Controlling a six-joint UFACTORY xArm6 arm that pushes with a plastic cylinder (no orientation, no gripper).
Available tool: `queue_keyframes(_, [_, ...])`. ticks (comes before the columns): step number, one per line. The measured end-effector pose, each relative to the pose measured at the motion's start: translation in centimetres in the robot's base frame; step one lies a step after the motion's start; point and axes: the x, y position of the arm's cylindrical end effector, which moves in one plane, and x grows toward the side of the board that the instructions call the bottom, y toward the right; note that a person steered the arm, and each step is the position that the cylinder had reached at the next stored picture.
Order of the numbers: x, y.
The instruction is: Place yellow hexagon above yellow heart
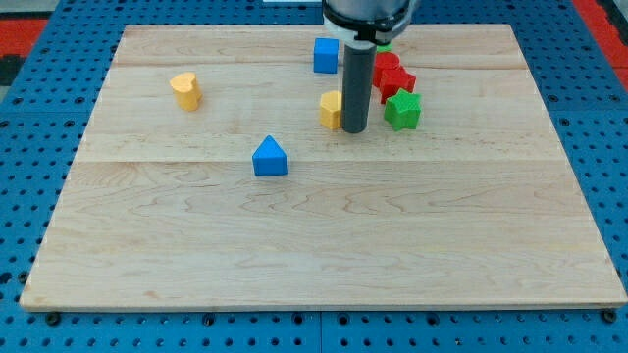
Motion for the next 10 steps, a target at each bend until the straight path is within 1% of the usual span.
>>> queue_keyframes(2, [-2.7, -8.2])
queue_keyframes(3, [-4.2, -4.2])
queue_keyframes(4, [-6.2, -2.1])
queue_keyframes(5, [-8.5, -1.4])
queue_keyframes(6, [-8.6, -5.0])
queue_keyframes(7, [-9.7, -9.9])
queue_keyframes(8, [-13.8, -11.2])
queue_keyframes(9, [-13.2, -13.9])
queue_keyframes(10, [-11.7, -16.7])
